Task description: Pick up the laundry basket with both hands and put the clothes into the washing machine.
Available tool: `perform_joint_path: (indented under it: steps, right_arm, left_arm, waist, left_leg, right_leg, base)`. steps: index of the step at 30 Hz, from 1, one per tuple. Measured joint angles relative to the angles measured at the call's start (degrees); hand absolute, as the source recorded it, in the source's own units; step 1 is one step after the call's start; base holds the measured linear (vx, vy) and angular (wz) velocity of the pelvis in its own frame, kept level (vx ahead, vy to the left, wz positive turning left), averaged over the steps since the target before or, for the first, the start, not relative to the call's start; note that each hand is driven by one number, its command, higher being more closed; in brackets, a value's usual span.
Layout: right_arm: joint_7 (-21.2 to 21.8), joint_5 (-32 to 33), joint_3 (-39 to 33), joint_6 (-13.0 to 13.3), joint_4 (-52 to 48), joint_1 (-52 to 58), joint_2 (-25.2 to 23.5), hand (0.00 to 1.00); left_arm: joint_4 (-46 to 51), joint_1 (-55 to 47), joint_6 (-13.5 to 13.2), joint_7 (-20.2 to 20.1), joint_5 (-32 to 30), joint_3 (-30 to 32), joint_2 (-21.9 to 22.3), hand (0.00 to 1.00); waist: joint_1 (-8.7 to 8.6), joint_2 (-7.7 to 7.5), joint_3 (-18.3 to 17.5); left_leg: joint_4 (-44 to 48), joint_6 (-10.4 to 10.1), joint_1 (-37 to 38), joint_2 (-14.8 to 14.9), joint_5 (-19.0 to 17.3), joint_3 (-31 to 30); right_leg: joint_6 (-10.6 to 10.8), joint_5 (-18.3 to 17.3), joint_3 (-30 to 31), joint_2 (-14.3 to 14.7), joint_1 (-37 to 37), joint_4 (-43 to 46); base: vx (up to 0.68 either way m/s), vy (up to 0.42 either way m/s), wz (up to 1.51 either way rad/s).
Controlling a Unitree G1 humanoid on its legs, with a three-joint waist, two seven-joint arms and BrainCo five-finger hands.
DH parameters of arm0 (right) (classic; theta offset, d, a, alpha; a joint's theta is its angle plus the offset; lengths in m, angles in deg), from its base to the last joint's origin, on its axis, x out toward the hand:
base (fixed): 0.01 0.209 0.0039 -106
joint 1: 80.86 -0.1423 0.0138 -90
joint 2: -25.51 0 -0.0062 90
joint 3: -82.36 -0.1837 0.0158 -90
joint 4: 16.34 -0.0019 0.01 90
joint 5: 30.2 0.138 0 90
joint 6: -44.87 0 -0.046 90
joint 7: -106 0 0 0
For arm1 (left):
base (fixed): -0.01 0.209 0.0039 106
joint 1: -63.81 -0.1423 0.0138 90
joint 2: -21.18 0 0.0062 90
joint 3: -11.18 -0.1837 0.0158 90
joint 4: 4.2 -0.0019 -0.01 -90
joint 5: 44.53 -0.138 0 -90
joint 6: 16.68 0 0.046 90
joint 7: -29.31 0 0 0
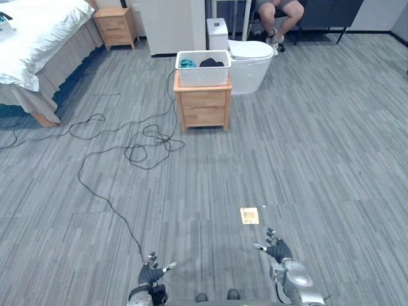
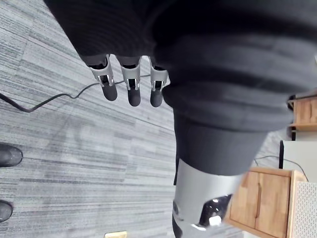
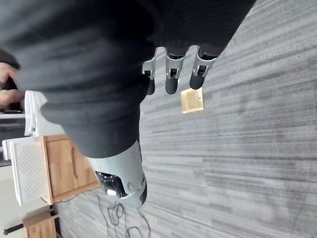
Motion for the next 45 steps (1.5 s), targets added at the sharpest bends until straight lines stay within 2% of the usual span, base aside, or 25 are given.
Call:
perform_joint_path:
  steps: [14,22,26,28,30,31,33,34,35,38,39,40,41,42,43,44,45]
  right_arm:
    - [-2.05,0.83,-3.52,-0.96,2.72,0.9,-0.09,0.0]
    - [-2.25,3.09,-4.31,-0.97,2.7,0.83,-0.49,0.0]
    - [-2.49,3.71,-4.83,-0.98,2.7,-0.83,-1.1,0.0]
    - [-2.7,3.8,-4.82,-0.98,2.7,-2.02,-0.99,0.0]
    - [-3.34,3.82,-4.72,-0.97,2.7,-3.1,-1.17,0.0]
    - [-3.36,3.83,-4.65,-0.99,2.7,-3.07,-1.19,0.0]
    - [-3.35,4.18,-3.9,-1.27,2.68,-3.02,-1.26,0.0]
    - [-3.37,4.28,-3.12,-1.62,2.64,-2.65,-1.19,0.0]
    - [-3.35,4.33,-2.75,-1.68,2.6,-2.46,-1.21,0.0]
    - [-3.3,4.63,-1.73,-2.02,1.37,-2.48,-1.3,0.0]
    - [-3.3,4.75,-1.72,-1.97,-0.02,-2.67,-1.06,0.0]
    - [-3.3,4.85,-1.7,-1.98,-1.55,-2.66,-0.91,0.0]
    - [-3.26,4.85,-1.61,-1.87,-2.1,-2.65,-0.9,0.0]
    - [-3.35,4.88,-0.79,-1.85,-2.96,-2.26,-0.88,0.0]
    - [-3.2,5.1,-0.49,-1.85,-3.15,-2.25,-0.45,0.0]
    - [-3.2,5.11,-0.5,-1.88,-3.15,-2.35,-0.17,0.0]
    - [-3.12,5.16,-0.3,-1.85,-3.46,-2.7,-0.18,0.0]
  left_arm:
    - [1.53,-0.93,0.01,0.05,1.02,-0.1,0.2,0.0]
    - [6.68,-1.21,0.1,0.02,2.13,-2.25,0.16,0.0]
    - [9.4,-1.26,0.14,0.1,2.15,-2.19,0.15,0.0]
    - [10.77,-1.75,0.22,0.11,2.15,-2.2,0.29,0.0]
    - [13.75,-2.23,0.32,0.17,2.2,-2.17,0.1,0.0]
    - [14.18,-2.2,0.3,0.16,2.21,-2.16,0.02,0.0]
    - [14.3,-2.03,0.55,0.2,2.22,-2.31,-0.48,0.0]
    - [14.22,-2.64,0.73,0.28,2.21,-2.42,-0.67,0.0]
    - [14.21,-2.95,0.73,0.34,2.2,-2.55,-0.87,0.0]
    - [14.18,-2.02,0.74,0.48,2.28,-2.76,-2.04,0.0]
    - [14.06,-0.55,0.73,0.66,2.68,-2.72,-2.01,0.0]
    - [14.04,0.67,0.62,1.28,2.67,-2.73,-2.06,0.0]
    - [14.04,0.94,0.54,1.46,2.67,-2.61,-2.07,0.0]
    - [13.54,0.7,0.47,1.51,2.66,-2.78,-2.34,0.0]
    - [12.73,0.91,0.47,1.5,2.64,-2.75,-1.96,0.0]
    - [12.4,1.06,0.51,1.48,2.68,-2.96,-1.4,0.0]
    - [12.37,1.13,0.39,1.25,2.7,-3.48,-0.74,0.0]
  waist:
    - [0.06,-0.37,-0.28]
    - [0.2,-0.92,-0.35]
    - [0.46,-1.48,0.28]
    - [0.42,-0.64,0.89]
    - [0.55,0.06,1.58]
    - [0.46,0.08,1.94]
    - [0.34,-0.25,3.8]
    - [0.25,-0.14,4.18]
    - [0.24,0.21,4.39]
    - [0.15,0.0,4.72]
    - [-0.15,0.37,5.28]
    - [-0.73,0.22,5.81]
    - [-1.18,-0.02,6.0]
    - [-1.8,-0.76,5.9]
    - [-2.63,-0.69,5.93]
    - [-2.75,0.87,6.16]
    - [-2.9,1.77,6.3]
  left_leg:
    - [-0.57,-0.05,0.22,-0.01,0.06,-0.06]
    - [-1.9,-0.06,-0.96,-0.07,0.16,0.83]
    - [3.44,0.99,-3.91,0.3,-3.04,2.88]
    - [7.16,1.25,-5.13,1.01,-5.72,4.08]
    - [11.78,2.61,-7.05,1.72,-9.25,6.17]
    - [12.46,3.04,-6.89,1.69,-10.45,6.56]
    - [14.68,4.08,-4.89,1.17,-13.99,6.96]
    - [14.56,3.53,-2.9,1.38,-14.99,7.0]
    - [14.07,3.39,-1.95,1.47,-15.28,7.07]
    - [10.67,2.61,1.83,2.69,-15.87,6.58]
    - [9.3,1.98,3.47,3.74,-15.85,5.73]
    - [8.19,0.5,5.26,4.3,-16.07,4.62]
    - [7.71,-0.27,6.42,4.41,-16.39,3.85]
    - [7.71,-2.01,8.61,4.35,-17.37,2.75]
    - [9.83,-3.04,10.51,5.42,-17.95,1.81]
    - [13.11,-3.35,9.86,6.81,-17.8,1.59]
    - [23.69,-6.22,5.38,8.42,-15.46,1.69]
  right_leg:
    - [0.16,-0.1,-0.14,-0.03,0.15,-0.1]
    - [0.31,-0.22,0.27,0.02,-1.74,-0.27]
    - [0.45,-0.31,2.24,0.06,-2.95,0.14]
    - [2.08,-1.9,3.45,0.26,-4.22,2.93]
    - [4.37,-8.79,4.41,-0.06,-10.55,15.96]
    - [4.9,-10.26,3.64,-0.39,-12.31,20.15]
    - [2.04,-13.45,-2.5,-3.59,-20.93,39.88]
    - [1.32,-15.12,-4.62,-4.54,-23.01,42.55]
    - [1.24,-15.32,-5.69,-4.83,-24.14,42.09]
    - [2.38,-13.29,-7.88,-4.25,-29.46,32.96]
    - [2.44,-8.99,-8.09,-2.83,-31.48,25.45]
    - [2.08,-4.4,-7.79,-2.13,-32.37,18.78]
    - [1.71,-2.4,-7.54,-1.92,-32.99,16.99]
    - [0.13,0.4,-7.1,-2.13,-33.7,17.6]
    - [-3.35,5.03,-7.39,-3.23,-34.23,24.1]
    - [-2.7,2.36,-8.44,-2.88,-34.4,27.29]
    - [-3.39,-2.13,-9.39,-2.81,-33.67,29.51]
  base:
    - [-0.02,-0.003,0.01]
    - [-0.02,0.0,-0.03]
    - [0.02,0.018,-0.26]
    - [0.03,0.031,-0.41]
    - [0.02,0.054,-0.45]
    - [0.05,0.077,-0.37]
    - [0.14,0.09,-0.25]
    - [0.2,0.089,-0.16]
    - [0.29,0.092,-0.16]
    - [0.41,0.035,0.1]
    - [0.55,-0.03,0.51]
    - [0.59,-0.048,0.57]
    - [0.62,-0.084,0.62]
    - [0.67,-0.134,0.67]
    - [0.67,-0.16,0.61]
    - [0.69,-0.204,0.53]
    - [0.83,-0.285,0.35]
